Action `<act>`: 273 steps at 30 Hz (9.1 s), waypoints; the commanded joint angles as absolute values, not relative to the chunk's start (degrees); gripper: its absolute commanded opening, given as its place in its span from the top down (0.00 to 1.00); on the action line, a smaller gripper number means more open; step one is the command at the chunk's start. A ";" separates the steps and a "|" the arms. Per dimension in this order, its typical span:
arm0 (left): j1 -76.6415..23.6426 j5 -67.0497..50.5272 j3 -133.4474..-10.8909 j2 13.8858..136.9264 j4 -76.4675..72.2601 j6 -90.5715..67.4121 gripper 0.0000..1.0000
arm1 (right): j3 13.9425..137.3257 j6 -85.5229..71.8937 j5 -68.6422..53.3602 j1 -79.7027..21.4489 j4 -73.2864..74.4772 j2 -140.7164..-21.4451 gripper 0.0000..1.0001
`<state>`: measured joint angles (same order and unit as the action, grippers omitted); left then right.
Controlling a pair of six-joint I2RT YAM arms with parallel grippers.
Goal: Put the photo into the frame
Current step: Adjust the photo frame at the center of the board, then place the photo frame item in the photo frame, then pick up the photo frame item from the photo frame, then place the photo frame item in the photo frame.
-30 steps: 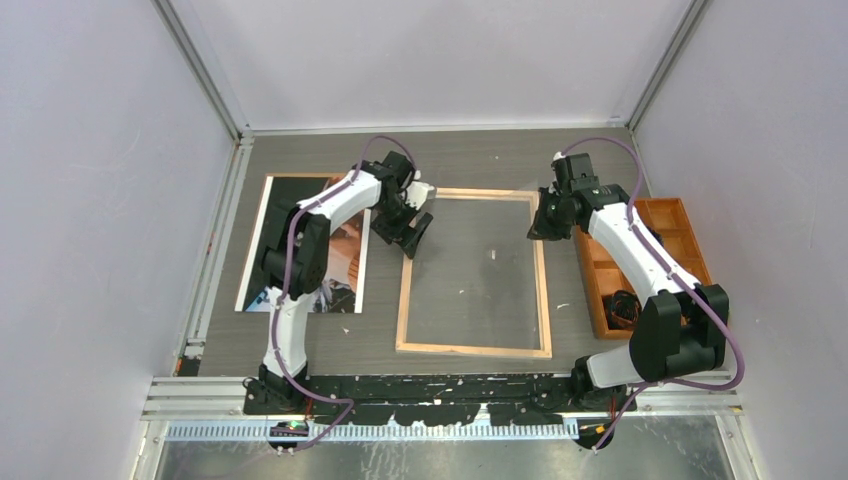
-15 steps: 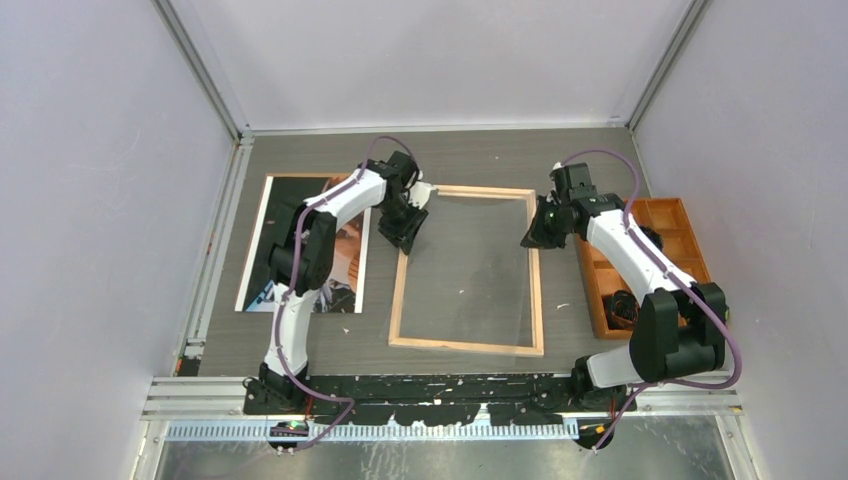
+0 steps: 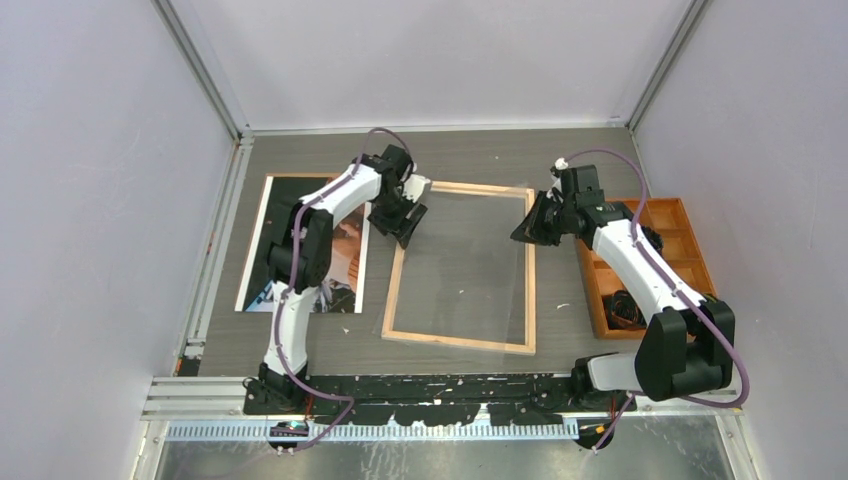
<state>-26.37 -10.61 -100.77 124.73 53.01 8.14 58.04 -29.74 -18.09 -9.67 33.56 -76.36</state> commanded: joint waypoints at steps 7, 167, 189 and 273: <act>-16.77 -18.78 -102.65 112.74 58.03 13.47 0.17 | 66.98 -27.38 -31.37 -9.63 28.54 -77.39 0.99; -17.89 -13.38 -93.25 111.09 57.13 18.38 0.10 | 38.69 -36.39 -20.54 -18.29 11.47 -69.01 0.99; -17.93 -13.17 -90.33 112.99 54.33 16.26 0.14 | 29.63 -42.94 -11.52 -16.96 9.14 -56.79 0.99; -23.20 -10.15 -86.05 115.69 47.85 13.57 0.19 | 34.63 -38.27 -22.03 -7.70 17.05 -58.25 0.99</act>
